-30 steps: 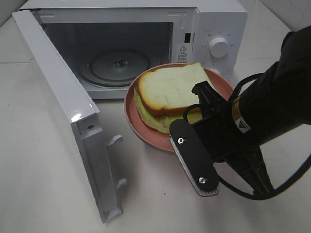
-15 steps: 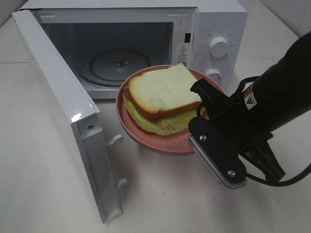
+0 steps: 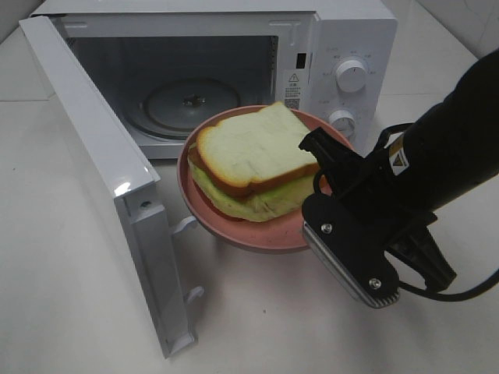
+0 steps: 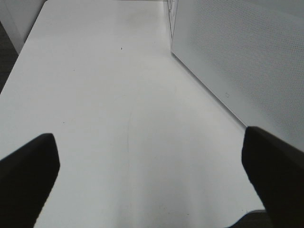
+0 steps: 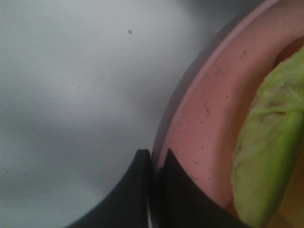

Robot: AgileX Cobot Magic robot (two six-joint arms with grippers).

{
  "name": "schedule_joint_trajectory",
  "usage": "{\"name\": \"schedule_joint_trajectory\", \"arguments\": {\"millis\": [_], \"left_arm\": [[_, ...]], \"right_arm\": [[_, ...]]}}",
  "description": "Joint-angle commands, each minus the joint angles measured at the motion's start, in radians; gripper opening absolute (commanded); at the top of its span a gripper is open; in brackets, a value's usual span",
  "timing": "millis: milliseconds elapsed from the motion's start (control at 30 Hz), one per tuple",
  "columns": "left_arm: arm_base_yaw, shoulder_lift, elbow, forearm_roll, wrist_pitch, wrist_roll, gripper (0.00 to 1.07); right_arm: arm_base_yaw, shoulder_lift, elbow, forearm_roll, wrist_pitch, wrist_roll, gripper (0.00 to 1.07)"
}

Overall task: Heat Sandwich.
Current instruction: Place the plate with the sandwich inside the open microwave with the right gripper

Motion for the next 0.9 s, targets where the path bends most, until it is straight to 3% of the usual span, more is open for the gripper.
{"name": "schedule_joint_trajectory", "arguments": {"millis": [33,900], "left_arm": [[0.001,-0.017,0.001,-0.006,-0.009,-0.009,1.00],[0.001,-0.017,0.001,-0.006,-0.009,-0.009,1.00]], "right_arm": [[0.003,0.014,-0.038,0.009,-0.021,-0.011,0.00],[0.000,0.244,-0.371,0.031,0.164,-0.007,0.00]]}}
